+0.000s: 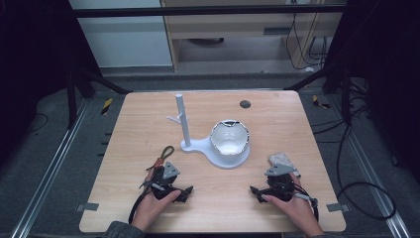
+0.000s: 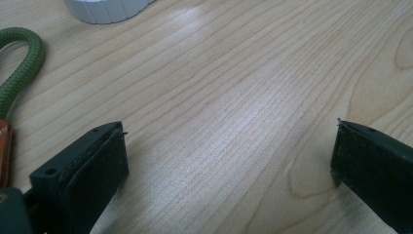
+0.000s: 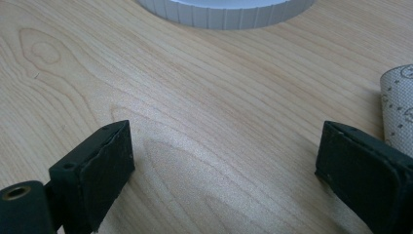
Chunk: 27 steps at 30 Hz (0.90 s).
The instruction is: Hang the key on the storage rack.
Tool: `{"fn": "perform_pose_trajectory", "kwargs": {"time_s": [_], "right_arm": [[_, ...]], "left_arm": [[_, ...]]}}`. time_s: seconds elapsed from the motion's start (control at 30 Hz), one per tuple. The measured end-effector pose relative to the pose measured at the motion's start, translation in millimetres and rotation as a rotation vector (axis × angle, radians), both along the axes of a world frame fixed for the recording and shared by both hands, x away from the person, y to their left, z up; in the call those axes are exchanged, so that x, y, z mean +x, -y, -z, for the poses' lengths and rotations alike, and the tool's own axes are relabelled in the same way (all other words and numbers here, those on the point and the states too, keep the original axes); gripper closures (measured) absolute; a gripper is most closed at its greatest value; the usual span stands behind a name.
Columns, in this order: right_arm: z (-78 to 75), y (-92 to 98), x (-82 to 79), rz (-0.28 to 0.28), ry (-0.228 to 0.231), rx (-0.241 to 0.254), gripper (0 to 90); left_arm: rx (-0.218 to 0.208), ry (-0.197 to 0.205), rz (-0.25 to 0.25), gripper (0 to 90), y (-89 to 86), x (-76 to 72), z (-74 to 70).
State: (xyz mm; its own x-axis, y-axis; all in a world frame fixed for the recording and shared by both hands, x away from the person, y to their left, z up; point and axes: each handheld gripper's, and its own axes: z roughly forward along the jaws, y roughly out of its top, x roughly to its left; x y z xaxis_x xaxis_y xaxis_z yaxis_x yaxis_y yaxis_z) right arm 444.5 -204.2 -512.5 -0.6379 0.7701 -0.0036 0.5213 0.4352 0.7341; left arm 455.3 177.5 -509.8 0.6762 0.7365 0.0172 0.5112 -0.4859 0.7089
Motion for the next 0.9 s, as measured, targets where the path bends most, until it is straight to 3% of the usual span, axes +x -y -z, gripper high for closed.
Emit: {"fn": "perform_pose_trajectory", "kwargs": {"time_s": [0.2, 0.37, 0.5, 0.63, 0.8, 0.9], "right_arm": [[0.0, -0.1, -0.3, 0.002, -0.001, 0.000, 6.8], [-0.1, -0.1, -0.3, 0.002, -0.002, 0.001, 6.7], [0.0, -0.1, -0.2, 0.001, -0.001, 0.001, 6.7], [-0.1, 0.0, -0.6, 0.001, -0.003, 0.001, 6.5], [-0.1, 0.0, -0.8, 0.001, -0.005, 0.002, 6.5], [-0.1, 0.0, -0.8, 0.001, -0.005, 0.002, 6.5]], "left_arm": [[0.002, -0.010, 0.017, 2.0, -2.2, -1.0, -2.4], [0.006, -0.014, 0.016, 4.5, -8.4, -0.2, -13.9], [0.030, 0.012, -0.030, 5.9, -15.8, 6.0, -30.5], [0.078, -0.020, -0.063, 6.3, -26.3, 20.1, -40.3], [0.083, -0.068, -0.118, 6.2, -41.6, 36.1, -46.3], [0.117, -0.066, -0.129, 7.6, -46.5, 41.9, -50.0]]}}
